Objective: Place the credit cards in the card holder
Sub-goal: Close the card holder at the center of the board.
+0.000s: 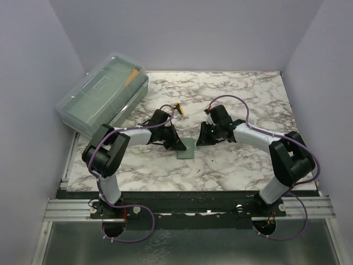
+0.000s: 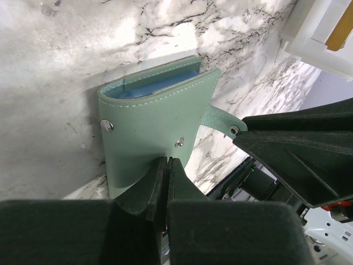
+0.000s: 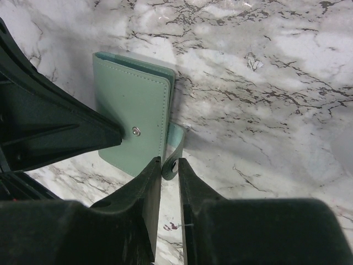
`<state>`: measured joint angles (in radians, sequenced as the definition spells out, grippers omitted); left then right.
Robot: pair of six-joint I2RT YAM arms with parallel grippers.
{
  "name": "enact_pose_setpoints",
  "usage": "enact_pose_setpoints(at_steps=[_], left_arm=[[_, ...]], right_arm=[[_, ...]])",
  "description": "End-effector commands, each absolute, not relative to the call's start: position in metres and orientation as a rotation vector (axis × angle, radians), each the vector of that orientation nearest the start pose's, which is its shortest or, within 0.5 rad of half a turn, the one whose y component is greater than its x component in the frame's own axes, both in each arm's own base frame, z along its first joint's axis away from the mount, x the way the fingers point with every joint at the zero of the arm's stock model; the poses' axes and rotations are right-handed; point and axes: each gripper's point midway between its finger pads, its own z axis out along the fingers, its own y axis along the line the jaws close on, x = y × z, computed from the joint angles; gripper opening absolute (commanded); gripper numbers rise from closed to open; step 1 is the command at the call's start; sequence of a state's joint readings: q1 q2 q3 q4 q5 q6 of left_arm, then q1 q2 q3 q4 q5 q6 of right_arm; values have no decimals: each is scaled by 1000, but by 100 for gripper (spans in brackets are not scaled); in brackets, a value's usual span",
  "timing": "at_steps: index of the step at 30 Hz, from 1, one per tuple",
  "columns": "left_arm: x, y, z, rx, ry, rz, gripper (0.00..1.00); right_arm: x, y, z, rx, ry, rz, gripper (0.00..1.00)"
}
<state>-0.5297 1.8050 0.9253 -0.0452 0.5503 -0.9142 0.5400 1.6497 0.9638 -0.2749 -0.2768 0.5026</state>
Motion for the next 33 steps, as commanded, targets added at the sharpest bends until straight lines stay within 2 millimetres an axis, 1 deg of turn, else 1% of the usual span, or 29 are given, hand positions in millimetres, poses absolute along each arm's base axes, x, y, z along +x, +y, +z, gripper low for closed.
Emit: enact_pose_setpoints(at_steps=[1, 6, 12, 18, 22, 25, 33], left_arm=[[267, -290, 19, -311, 2830, -1107, 0], [269, -292, 22, -311, 2806, -1128, 0], [266, -291, 18, -303, 2818, -1125, 0], [266, -290, 18, -296, 2814, -1122, 0], [266, -291, 17, -291, 2817, -1126, 0], [265, -291, 17, -289, 2817, -1127, 0], [263, -291, 17, -280, 2816, -1126, 0]], right_arm=[[286, 252, 50, -196, 2666, 731, 25], [285, 256, 56, -209, 2652, 765, 30], [285, 255, 57, -209, 2655, 752, 27], [282, 262, 66, -229, 2619, 811, 36], [282, 263, 63, -233, 2633, 811, 36], [282, 260, 61, -226, 2638, 793, 34], [284, 258, 58, -212, 2639, 769, 11]])
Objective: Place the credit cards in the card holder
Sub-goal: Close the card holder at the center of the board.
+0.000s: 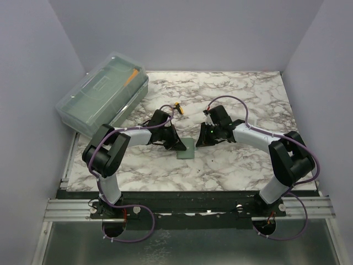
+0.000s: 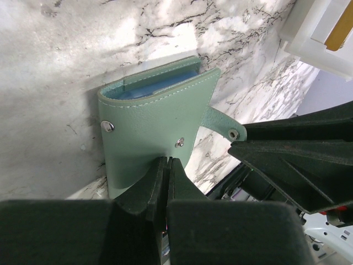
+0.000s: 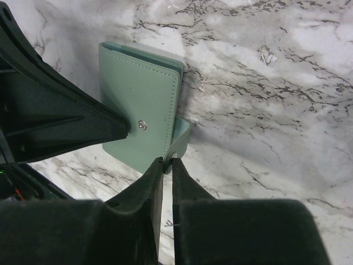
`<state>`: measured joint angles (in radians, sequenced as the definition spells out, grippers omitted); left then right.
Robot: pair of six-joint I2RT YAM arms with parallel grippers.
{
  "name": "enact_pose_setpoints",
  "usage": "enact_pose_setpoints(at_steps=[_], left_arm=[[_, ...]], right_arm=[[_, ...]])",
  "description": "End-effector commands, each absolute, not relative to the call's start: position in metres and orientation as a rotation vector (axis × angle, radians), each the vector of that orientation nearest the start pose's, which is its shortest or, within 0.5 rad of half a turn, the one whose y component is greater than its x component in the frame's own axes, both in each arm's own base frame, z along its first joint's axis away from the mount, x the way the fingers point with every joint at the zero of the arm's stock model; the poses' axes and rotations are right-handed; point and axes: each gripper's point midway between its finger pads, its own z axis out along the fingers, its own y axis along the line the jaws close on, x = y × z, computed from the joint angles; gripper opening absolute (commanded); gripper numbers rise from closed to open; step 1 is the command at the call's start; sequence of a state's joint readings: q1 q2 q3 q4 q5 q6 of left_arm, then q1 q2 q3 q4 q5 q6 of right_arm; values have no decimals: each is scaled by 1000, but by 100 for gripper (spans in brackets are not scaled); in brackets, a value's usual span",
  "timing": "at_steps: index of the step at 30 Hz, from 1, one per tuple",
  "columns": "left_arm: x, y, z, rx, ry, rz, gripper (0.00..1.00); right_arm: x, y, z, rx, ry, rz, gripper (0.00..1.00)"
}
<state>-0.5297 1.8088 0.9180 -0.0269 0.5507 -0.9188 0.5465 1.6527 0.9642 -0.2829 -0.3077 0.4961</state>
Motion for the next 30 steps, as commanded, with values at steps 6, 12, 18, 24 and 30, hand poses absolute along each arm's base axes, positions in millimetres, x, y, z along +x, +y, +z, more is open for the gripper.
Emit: enact_pose_setpoints(at_steps=[6, 12, 18, 24, 30], left_arm=[[264, -288, 16, -292, 2808, -1101, 0], [262, -286, 13, -332, 2804, -1101, 0], [259, -284, 10, -346, 2806, -1100, 0], [259, -285, 11, -353, 2801, -1111, 0], [261, -286, 12, -347, 2788, -1120, 0]], right_arm=[[284, 264, 60, -231, 2632, 818, 0], [281, 280, 59, -269, 2616, 944, 0], [279, 288, 51, -289, 2637, 998, 0], [279, 290, 44, -292, 2657, 1009, 0], [278, 292, 38, -294, 2675, 1011, 0]])
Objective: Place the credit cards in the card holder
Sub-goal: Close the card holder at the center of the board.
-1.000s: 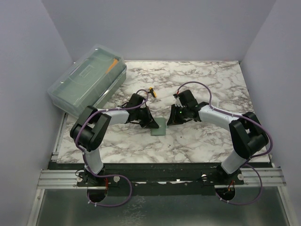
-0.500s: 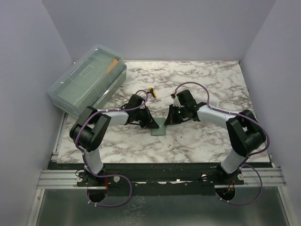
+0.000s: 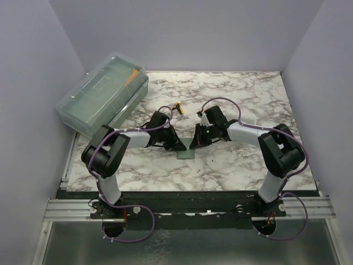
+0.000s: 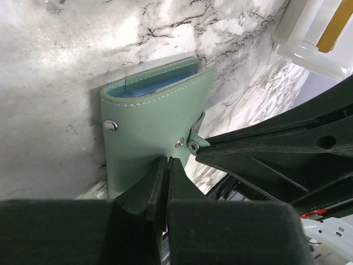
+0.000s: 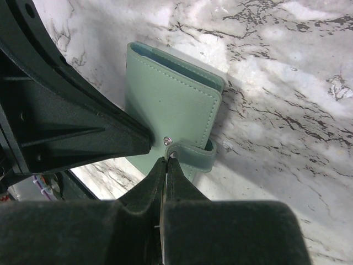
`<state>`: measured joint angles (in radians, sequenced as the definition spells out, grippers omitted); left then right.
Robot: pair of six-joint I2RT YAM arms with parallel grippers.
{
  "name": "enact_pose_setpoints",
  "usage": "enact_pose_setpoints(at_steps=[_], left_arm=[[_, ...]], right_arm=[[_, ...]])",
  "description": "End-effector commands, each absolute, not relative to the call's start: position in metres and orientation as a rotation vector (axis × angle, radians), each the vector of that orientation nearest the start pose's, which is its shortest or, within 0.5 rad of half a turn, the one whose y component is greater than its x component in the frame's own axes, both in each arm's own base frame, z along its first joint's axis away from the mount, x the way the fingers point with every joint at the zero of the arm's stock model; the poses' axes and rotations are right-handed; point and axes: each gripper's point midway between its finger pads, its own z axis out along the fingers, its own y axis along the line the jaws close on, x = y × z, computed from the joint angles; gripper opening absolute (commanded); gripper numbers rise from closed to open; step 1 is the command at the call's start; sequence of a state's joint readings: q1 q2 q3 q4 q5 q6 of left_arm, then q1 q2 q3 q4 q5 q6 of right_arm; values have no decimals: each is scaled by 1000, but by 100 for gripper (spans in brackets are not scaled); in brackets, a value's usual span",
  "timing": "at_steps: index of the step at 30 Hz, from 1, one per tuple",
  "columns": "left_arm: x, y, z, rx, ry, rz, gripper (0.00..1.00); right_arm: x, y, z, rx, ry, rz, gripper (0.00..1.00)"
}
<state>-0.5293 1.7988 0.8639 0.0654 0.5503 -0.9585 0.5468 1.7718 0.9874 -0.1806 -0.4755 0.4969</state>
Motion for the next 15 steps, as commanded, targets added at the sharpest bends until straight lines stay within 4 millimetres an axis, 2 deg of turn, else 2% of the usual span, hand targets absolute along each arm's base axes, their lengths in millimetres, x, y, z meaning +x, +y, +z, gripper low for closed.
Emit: enact_pose_setpoints(at_steps=[1, 15], left_arm=[[261, -287, 11, -346, 2789, -1120, 0], [260, -285, 11, -343, 2783, -1114, 0]], right_arm=[[278, 292, 37, -297, 2679, 1013, 0], [274, 295, 22, -317, 2738, 992, 0]])
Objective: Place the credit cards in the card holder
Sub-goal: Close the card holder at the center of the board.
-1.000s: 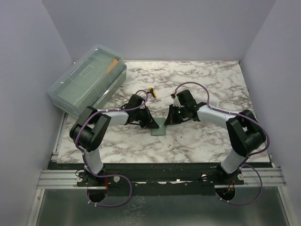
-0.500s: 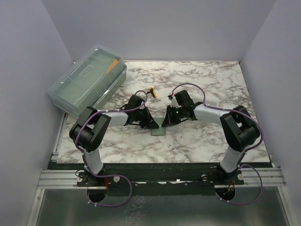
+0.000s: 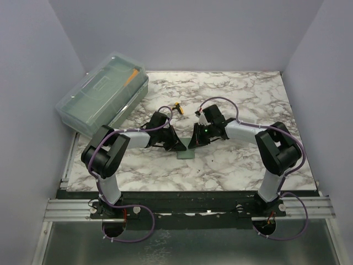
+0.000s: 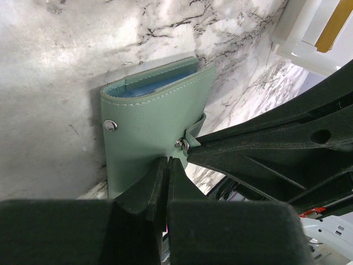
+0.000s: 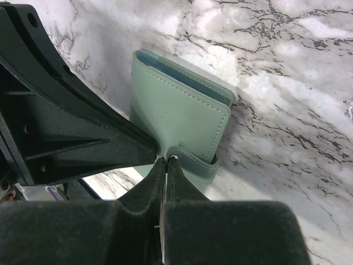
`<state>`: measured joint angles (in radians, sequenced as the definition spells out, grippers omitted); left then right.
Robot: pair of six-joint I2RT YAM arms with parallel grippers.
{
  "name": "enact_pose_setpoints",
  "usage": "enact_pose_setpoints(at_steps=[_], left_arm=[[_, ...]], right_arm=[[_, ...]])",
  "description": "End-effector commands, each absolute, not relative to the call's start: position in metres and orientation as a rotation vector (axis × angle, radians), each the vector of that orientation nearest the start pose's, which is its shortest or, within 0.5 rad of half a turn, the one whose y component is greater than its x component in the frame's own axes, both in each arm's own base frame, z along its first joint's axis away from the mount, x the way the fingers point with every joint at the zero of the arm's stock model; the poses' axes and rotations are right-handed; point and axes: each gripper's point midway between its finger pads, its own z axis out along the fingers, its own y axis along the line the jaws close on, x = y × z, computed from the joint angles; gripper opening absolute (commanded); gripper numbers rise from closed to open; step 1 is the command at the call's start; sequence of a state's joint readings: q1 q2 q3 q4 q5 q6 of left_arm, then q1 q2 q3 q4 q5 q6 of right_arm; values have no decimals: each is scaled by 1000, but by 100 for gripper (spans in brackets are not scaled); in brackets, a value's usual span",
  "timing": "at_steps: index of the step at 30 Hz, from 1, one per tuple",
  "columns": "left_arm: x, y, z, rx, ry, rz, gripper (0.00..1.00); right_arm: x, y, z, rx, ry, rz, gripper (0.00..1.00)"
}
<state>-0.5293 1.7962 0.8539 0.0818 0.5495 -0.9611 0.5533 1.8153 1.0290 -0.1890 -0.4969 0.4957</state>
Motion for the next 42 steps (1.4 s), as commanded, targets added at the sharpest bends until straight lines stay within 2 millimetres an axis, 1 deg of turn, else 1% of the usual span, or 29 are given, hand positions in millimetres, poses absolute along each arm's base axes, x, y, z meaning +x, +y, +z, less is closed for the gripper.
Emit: enact_pose_setpoints(at_steps=[1, 4, 8, 11, 15, 17, 19, 22, 25, 28, 32, 36, 39, 42], left_arm=[[260, -285, 11, -342, 2782, -1114, 0], [261, -285, 12, -339, 2777, -1112, 0], [266, -285, 25, -336, 2733, -1118, 0], [268, -279, 37, -344, 2692, -1090, 3], [272, -268, 44, -355, 2643, -1033, 3], [273, -267, 40, -344, 2653, -1011, 0], [271, -268, 33, -346, 2685, -1006, 0], [268, -271, 19, -357, 2730, -1016, 0], [270, -276, 12, -362, 2731, -1051, 0], [269, -279, 9, -368, 2737, -1068, 0], [268, -279, 8, -371, 2737, -1069, 0], [267, -280, 8, -372, 2739, -1074, 0], [267, -281, 8, -372, 2741, -1074, 0], [267, -283, 8, -364, 2742, -1081, 0]], right_arm=[[273, 295, 20, -316, 2749, 988, 0], [270, 292, 14, -312, 2779, 965, 0], [265, 287, 3, -320, 2824, 927, 0], [264, 282, -2, -323, 2846, 896, 0], [261, 281, -7, -337, 2859, 882, 0], [261, 280, -9, -348, 2864, 877, 0], [260, 279, -10, -358, 2873, 866, 0], [260, 282, -7, -397, 2858, 874, 0], [257, 287, -3, -461, 2838, 903, 0], [254, 289, -4, -494, 2850, 895, 0], [256, 289, -9, -486, 2885, 853, 0], [258, 289, -15, -455, 2935, 775, 0], [257, 288, -21, -413, 2985, 650, 0], [256, 284, -29, -331, 3035, 489, 0]])
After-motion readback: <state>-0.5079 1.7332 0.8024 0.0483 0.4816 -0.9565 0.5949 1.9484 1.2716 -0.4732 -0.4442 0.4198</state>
